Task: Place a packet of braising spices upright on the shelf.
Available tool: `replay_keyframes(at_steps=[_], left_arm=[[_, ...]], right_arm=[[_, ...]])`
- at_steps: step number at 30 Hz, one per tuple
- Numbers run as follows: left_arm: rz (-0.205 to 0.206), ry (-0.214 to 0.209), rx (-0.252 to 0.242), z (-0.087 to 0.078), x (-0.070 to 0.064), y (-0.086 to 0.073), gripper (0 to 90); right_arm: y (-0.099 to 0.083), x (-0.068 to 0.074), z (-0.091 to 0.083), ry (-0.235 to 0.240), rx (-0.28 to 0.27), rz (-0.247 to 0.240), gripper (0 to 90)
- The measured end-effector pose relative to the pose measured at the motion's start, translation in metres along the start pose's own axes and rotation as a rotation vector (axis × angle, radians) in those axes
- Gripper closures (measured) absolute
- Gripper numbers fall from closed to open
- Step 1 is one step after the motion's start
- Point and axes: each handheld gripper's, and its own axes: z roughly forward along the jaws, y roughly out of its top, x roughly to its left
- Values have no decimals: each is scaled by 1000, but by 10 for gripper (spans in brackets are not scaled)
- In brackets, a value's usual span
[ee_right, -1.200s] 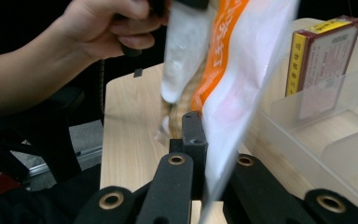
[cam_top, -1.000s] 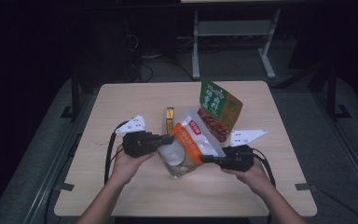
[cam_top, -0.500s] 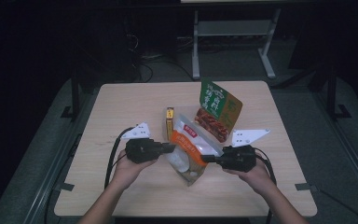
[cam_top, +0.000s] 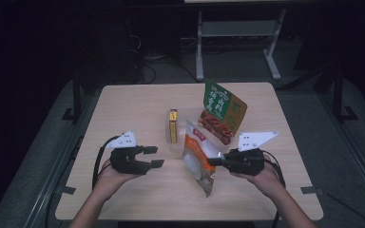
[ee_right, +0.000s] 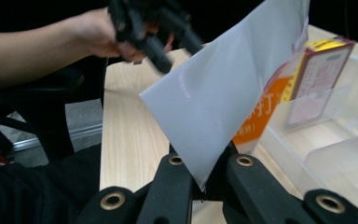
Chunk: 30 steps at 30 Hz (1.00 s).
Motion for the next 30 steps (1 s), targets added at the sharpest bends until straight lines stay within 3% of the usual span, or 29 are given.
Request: replay_keyframes(at_steps=[8, 10, 13, 20, 30], left_arm=[[-19, 14, 72, -1, -4, -33, 293], [-35, 8, 83, 0, -4, -40, 291], [-22, -8, 117, 6, -4, -47, 280], [-8, -31, 143, 19, -9, -48, 236], [-1, -32, 152, 19, -9, -49, 207]], right_arm=[[17, -1, -10, -33, -20, -34, 900], [20, -3, -11, -42, -24, -39, 900], [23, -7, -13, -60, -28, -41, 900], [32, -15, -13, -79, -47, -40, 900], [54, -30, -5, -132, -53, -63, 900]])
